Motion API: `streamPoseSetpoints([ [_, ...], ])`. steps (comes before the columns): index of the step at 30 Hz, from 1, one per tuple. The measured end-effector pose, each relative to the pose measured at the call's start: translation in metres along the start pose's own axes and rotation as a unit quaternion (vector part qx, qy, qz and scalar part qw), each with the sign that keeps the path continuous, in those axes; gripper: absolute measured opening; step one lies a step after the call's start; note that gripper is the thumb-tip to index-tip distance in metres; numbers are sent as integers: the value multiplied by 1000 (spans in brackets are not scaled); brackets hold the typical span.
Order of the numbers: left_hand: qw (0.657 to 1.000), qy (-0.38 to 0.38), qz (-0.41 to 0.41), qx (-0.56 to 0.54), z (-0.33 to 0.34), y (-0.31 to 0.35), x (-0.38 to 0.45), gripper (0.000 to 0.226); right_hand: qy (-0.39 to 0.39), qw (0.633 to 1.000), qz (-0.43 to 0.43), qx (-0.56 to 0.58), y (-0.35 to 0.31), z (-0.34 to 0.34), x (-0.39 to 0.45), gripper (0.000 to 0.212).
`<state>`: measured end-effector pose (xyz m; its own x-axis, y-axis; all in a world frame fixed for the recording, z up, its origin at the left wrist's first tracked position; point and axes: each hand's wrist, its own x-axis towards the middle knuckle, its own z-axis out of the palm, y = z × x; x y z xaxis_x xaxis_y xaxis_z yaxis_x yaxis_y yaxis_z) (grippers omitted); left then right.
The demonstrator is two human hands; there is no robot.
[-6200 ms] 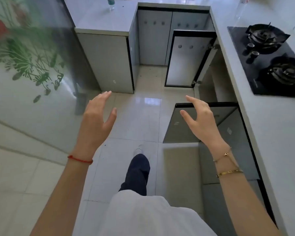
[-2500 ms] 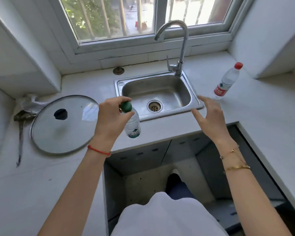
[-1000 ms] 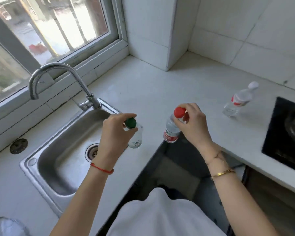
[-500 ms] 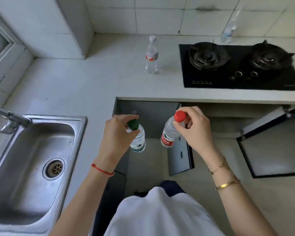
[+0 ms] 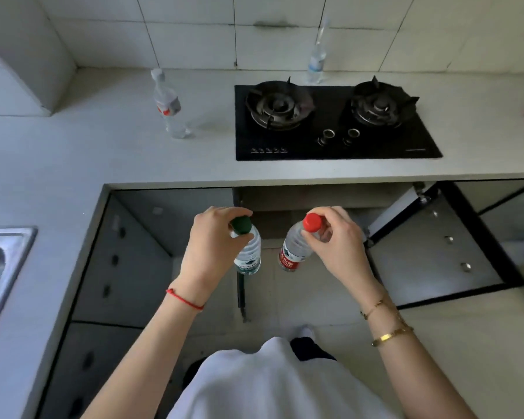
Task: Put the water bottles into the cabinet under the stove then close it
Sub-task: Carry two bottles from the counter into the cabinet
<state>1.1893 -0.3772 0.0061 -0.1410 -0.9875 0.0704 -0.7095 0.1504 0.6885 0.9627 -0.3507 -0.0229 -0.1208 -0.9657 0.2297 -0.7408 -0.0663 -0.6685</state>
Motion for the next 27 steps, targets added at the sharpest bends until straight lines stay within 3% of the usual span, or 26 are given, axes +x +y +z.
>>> streamPoseSetpoints([
  [7, 998, 49, -50, -1, 102, 57, 35, 34, -57, 998, -10, -33, 100, -39, 49, 26],
  [14, 994, 64, -90, 5, 193, 54, 81, 32, -107, 994, 9, -21, 173, -10, 94, 23],
  [21, 986, 50, -158, 14, 274, -9, 131, 34, -161, 986, 45, -21, 242, 67, 128, 22],
  [27, 977, 50, -207, 14, 377, -121, 186, 36, -172, 981, 86, -19, 336, 198, 160, 23],
])
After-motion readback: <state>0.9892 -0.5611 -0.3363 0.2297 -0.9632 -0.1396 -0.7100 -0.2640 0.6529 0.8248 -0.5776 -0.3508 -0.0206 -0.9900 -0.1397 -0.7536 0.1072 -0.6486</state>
